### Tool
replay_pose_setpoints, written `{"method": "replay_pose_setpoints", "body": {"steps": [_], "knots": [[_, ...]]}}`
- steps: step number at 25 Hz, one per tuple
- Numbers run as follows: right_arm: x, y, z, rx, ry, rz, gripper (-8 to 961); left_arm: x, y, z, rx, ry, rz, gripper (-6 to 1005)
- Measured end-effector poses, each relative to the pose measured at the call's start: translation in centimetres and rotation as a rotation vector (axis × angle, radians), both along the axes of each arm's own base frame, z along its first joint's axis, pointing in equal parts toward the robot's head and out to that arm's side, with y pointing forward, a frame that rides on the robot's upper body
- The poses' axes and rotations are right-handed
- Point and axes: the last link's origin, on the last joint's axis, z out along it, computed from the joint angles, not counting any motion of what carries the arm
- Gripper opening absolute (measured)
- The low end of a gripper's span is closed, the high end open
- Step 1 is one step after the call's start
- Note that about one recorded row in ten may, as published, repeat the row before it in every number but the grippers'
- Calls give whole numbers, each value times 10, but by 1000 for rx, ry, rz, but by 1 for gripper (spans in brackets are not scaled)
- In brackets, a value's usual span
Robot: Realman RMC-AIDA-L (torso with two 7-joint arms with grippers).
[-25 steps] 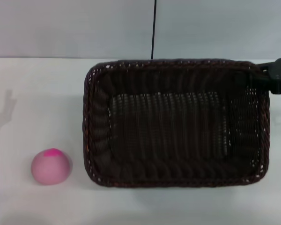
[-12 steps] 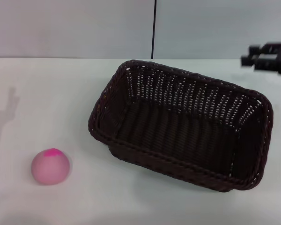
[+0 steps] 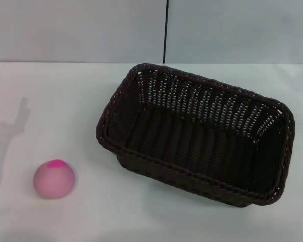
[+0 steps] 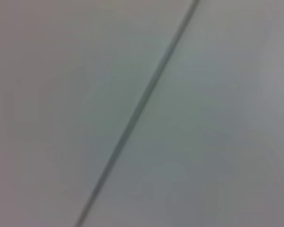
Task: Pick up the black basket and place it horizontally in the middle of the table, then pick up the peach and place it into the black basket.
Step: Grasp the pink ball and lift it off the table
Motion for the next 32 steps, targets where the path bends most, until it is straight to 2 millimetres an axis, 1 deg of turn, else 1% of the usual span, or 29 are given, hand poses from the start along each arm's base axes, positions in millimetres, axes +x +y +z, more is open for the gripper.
{"method": "replay_pose_setpoints", "body": {"steps": [1, 5, 9, 10, 11, 12, 17, 21, 22, 28, 32], "knots": [[3, -6, -3, 20, 23, -1, 519, 0, 0, 0, 0, 0, 0, 760], [13, -31, -17, 97, 95, -5, 519, -3, -11, 6, -169, 63, -132, 757], [24, -47, -26, 174, 187, -44, 519, -1, -21, 7, -363, 167, -253, 755], [26, -50, -27, 194, 209, -56, 519, -3, -27, 4, -450, 197, -278, 755], [30, -53, -29, 214, 231, -68, 519, -3, -27, 4, -450, 197, -278, 754], [32, -55, -30, 225, 246, -79, 519, -5, -30, 4, -494, 205, -282, 753], [37, -57, -36, 231, 278, -112, 519, -13, -45, 0, -609, 220, -267, 750], [36, -55, -38, 225, 283, -113, 519, -18, -54, -8, -675, 241, -248, 748], [36, -54, -39, 225, 284, -114, 519, -21, -57, -13, -707, 252, -235, 748], [36, -53, -43, 217, 291, -124, 519, -26, -60, -23, -765, 281, -208, 744], [35, -54, -46, 213, 293, -125, 519, -26, -59, -27, -788, 286, -207, 742]]}}
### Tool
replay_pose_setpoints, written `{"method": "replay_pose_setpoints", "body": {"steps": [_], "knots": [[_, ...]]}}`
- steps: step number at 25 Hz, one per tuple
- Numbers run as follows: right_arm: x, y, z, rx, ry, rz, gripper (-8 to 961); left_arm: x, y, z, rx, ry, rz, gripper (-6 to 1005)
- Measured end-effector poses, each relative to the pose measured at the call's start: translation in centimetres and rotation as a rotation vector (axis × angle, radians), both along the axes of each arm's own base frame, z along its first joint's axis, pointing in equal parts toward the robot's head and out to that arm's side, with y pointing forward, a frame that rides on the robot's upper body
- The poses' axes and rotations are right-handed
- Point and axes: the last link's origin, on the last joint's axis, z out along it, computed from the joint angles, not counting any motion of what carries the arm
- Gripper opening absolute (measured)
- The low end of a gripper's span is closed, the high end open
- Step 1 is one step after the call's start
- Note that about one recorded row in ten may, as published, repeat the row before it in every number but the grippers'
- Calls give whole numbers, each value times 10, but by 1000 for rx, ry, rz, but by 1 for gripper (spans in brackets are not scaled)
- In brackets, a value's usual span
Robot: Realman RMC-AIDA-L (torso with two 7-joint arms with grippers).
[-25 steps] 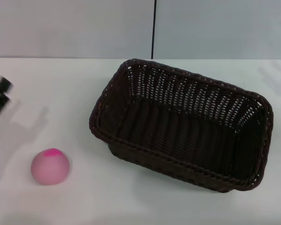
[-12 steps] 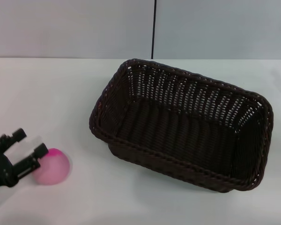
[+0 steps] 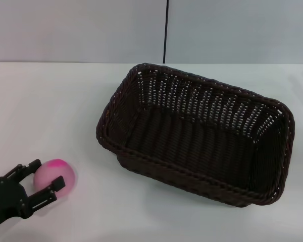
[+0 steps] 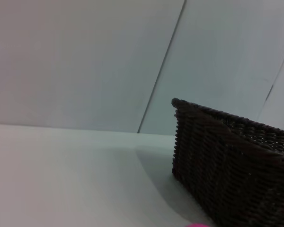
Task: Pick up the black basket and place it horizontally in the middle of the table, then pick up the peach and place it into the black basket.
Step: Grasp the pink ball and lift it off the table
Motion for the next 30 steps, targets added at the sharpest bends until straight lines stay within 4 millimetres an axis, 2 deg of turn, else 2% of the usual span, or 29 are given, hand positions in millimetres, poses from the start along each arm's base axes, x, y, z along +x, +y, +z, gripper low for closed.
{"method": "replay_pose_setpoints", "body": {"steps": [12, 19, 26, 30], "knots": [[3, -4, -3, -2, 7, -13, 519, 0, 1, 0, -13, -2, 6, 735], [6, -6, -7, -6, 25, -36, 519, 4, 2, 4, 8, -32, -10, 362], [9, -10, -7, 2, 32, -51, 519, 22, 24, 26, 200, -212, -23, 312], [10, -11, -8, -2, 35, -56, 519, 46, 47, 31, 214, -339, -97, 280]]}}
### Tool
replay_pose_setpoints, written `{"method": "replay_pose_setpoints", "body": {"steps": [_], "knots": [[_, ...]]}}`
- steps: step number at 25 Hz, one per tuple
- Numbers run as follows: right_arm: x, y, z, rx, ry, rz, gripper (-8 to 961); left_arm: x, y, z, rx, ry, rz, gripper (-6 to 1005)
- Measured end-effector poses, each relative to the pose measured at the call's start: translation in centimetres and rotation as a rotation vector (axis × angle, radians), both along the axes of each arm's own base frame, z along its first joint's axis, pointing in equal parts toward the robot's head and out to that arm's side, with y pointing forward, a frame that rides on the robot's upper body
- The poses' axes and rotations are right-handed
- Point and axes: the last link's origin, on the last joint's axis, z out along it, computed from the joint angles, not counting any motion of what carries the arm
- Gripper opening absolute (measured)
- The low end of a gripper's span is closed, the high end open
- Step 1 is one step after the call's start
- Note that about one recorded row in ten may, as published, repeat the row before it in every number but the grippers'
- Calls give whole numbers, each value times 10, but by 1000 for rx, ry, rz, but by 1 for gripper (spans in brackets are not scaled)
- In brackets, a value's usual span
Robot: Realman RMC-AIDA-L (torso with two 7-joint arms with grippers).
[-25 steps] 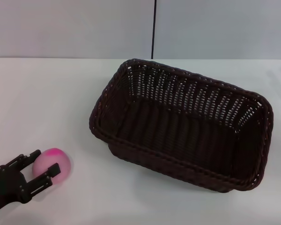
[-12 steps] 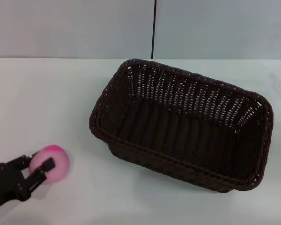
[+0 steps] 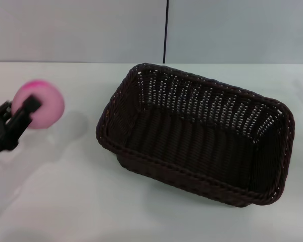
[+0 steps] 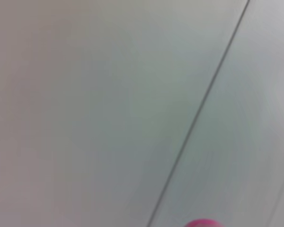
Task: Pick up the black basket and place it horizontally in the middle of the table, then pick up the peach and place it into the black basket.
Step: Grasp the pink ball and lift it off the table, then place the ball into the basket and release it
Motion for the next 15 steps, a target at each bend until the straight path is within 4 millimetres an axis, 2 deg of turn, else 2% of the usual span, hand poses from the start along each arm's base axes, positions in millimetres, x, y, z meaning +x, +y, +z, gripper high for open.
{"method": "replay_pose_setpoints", "body": {"steps": [4, 9, 11, 15], "knots": [[1, -2, -6, -6, 1, -4, 519, 26, 23, -8, -47, -51, -102, 258], [1, -3, -9, -15, 8, -8, 519, 54, 39, -30, -177, -19, -233, 235], [1, -3, -11, -20, 9, -7, 519, 62, 43, -42, -237, 29, -274, 226], [-1, -2, -12, -24, 7, -1, 519, 64, 46, -55, -282, 107, -293, 200]]}}
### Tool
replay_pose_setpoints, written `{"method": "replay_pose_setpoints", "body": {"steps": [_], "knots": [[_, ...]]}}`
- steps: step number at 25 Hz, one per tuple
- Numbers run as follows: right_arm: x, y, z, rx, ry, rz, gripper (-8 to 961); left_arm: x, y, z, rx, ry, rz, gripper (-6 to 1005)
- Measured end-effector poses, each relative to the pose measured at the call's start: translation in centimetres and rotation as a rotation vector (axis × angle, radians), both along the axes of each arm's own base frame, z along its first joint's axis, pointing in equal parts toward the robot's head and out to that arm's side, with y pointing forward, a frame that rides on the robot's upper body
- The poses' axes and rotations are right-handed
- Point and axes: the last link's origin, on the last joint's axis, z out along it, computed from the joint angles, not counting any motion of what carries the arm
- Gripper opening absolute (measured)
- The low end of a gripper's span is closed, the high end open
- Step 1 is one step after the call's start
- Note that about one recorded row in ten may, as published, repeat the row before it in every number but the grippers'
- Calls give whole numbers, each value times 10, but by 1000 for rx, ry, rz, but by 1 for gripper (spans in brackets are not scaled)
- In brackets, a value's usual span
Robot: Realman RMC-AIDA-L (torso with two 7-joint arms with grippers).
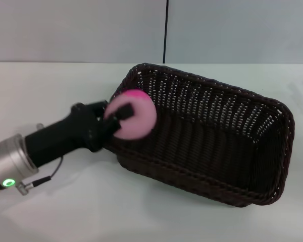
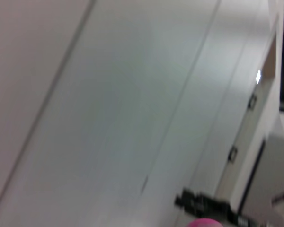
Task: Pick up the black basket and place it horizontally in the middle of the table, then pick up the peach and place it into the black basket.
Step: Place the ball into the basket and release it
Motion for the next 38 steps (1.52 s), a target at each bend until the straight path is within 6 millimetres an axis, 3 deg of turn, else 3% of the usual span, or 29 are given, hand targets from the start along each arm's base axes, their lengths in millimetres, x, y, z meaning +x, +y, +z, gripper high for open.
{"method": "replay_pose_setpoints", "body": {"steps": [10, 15, 32, 38], "knots": [[-8, 5, -9, -25, -4, 24, 519, -6, 3, -10, 18, 79, 10, 100], [-10, 6, -13, -32, 2, 28, 519, -19, 3, -10, 71, 147, 41, 60], [-12, 11, -18, -51, -6, 24, 519, -37, -4, 15, 160, 174, 58, 46], [-15, 16, -21, -61, -16, 27, 519, -31, -2, 10, 149, 152, 54, 152]]}}
